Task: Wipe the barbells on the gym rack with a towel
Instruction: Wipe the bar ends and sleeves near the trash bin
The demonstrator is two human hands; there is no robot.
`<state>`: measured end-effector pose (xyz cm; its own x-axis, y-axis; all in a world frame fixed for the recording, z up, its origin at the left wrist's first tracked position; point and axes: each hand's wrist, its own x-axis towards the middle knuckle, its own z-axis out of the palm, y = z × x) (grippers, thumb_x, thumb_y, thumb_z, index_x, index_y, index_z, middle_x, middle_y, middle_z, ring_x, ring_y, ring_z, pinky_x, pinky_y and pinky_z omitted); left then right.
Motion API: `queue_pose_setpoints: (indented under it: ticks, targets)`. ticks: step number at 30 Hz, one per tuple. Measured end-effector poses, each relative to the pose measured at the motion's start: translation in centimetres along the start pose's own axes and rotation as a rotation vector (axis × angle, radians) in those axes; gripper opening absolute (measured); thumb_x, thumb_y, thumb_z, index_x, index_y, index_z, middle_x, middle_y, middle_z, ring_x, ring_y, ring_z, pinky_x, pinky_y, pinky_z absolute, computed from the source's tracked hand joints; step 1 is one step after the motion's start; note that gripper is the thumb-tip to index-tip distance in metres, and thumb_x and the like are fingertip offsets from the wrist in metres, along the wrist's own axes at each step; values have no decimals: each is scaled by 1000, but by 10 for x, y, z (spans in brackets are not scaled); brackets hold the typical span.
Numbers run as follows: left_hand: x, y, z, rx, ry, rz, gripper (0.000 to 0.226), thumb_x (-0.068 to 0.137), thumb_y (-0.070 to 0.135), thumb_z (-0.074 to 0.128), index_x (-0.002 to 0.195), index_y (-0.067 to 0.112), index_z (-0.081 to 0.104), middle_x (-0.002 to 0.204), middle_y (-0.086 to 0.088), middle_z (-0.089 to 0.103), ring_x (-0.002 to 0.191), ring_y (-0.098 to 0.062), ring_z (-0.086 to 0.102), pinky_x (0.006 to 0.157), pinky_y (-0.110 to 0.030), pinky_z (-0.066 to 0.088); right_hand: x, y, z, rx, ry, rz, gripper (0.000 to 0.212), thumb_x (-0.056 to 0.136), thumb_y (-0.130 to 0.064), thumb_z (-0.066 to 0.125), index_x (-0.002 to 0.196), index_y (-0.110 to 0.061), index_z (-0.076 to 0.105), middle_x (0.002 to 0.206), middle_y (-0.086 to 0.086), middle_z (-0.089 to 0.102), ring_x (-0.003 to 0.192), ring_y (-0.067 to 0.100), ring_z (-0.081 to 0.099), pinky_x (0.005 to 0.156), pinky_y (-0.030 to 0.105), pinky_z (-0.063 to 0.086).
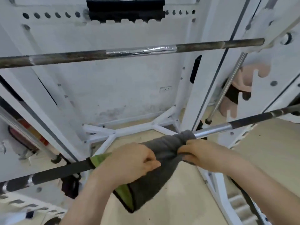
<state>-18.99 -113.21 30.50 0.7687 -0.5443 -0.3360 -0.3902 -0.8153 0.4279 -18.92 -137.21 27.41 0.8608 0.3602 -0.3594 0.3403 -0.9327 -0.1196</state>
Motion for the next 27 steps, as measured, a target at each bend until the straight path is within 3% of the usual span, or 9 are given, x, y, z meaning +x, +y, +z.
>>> queue_pose_setpoints:
  ticks: [2, 4, 8, 13, 16, 19, 22, 24, 27]
  targets:
    - [21, -2, 15, 197, 170, -30, 39, 92, 54, 47, 127, 39, 49, 121, 12, 58, 110, -13, 55, 92, -35, 47, -4, 3, 8, 58, -80, 28, 25, 98, -37, 43, 119, -41, 58, 110, -10, 58, 98, 14, 58, 87, 36, 51]
    - [43, -6, 35, 350, 284, -84, 63, 86, 59, 52, 140, 31, 34, 128, 5, 50, 113, -20, 51, 87, -35, 45, -8, 6, 3, 225, 45, 68, 23, 98, -35, 46, 114, -39, 62, 106, -9, 62, 94, 13, 60, 85, 33, 52]
    - [75, -17, 66, 533, 442, -151, 43, 72, 40, 76, 101, 22, 50, 68, 3, 50, 58, -21, 57, 47, -31, 31, -4, 46, -3, 151, 468, 189, 37, 94, -38, 55, 131, -33, 53, 130, -10, 51, 121, 13, 47, 99, 37, 44]
    - [93, -18, 73, 547, 404, -147, 48, 53, 31, 88, 80, 17, 51, 52, 0, 46, 38, -21, 45, 41, -27, 24, 9, 91, 34, -16, 279, 441, 77, 89, -34, 60, 151, -26, 14, 160, 1, 13, 148, 22, 5, 117, 56, 6]
    - [112, 8, 74, 544, 382, -83, 50, 62, 41, 83, 86, 16, 46, 59, -1, 47, 43, -21, 47, 43, -29, 30, 12, 97, 36, 50, 297, 395, 79, 87, -22, 56, 152, -22, 11, 161, 0, 6, 149, 19, -3, 115, 56, 0]
    - [144, 57, 75, 559, 442, -30, 25, 96, 41, 44, 104, 18, 42, 85, -1, 53, 69, -21, 56, 57, -33, 31, 7, 107, 29, 201, 296, 339, 71, 85, -12, 51, 150, -25, 25, 160, -6, 14, 148, 11, 0, 115, 50, -4]
    - [186, 107, 79, 602, 423, 16, 15, 97, 18, 43, 111, 13, 42, 99, -5, 58, 81, -25, 61, 59, -34, 33, 0, 122, 26, 576, 458, 276, 53, 86, -3, 46, 134, -27, 49, 139, -9, 50, 137, 12, 34, 117, 37, 16]
    - [210, 137, 82, 595, 395, 26, 16, 91, 14, 52, 107, 13, 49, 92, -5, 60, 73, -24, 63, 54, -33, 35, -12, 140, 26, 827, 644, 301, 43, 87, 1, 45, 118, -23, 62, 112, -6, 65, 109, 14, 56, 100, 29, 41]
    - [247, 177, 91, 638, 417, 76, 26, 81, 22, 66, 105, 17, 57, 83, 0, 62, 62, -19, 62, 45, -30, 25, -41, 189, 30, 913, 789, 352, 36, 93, -4, 46, 118, -23, 64, 110, -9, 66, 102, 9, 59, 92, 25, 47]
